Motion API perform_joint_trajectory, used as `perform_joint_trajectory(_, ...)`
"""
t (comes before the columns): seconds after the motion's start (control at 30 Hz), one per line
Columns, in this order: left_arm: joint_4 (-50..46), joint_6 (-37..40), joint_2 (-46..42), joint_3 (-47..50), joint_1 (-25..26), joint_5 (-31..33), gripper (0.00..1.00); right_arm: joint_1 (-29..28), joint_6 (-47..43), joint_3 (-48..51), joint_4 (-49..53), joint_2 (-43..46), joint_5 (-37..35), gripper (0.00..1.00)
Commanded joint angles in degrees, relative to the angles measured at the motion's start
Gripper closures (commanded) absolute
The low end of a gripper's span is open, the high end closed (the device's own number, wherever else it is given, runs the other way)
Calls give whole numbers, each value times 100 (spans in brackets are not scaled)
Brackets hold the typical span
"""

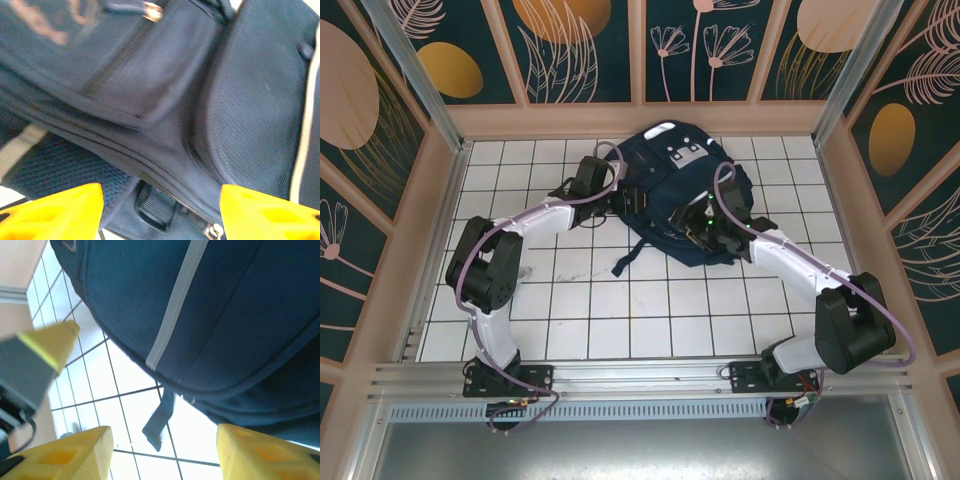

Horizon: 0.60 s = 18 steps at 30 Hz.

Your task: Pack books, pencil case, and school supplies into a backpack

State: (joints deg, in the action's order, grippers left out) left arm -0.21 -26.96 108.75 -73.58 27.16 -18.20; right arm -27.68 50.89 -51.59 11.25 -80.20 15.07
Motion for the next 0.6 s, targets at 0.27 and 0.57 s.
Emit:
perform_joint_trajectory(0.27, 139, -2093, 813, -694, -276, 387, 45, -809, 408, -158, 27, -398, -1061, 46)
perform_joint_trajectory(0.57, 931, -2818, 1554, -1251, -351, -568, 43, -835, 440, -20, 240, -446, -1524, 46)
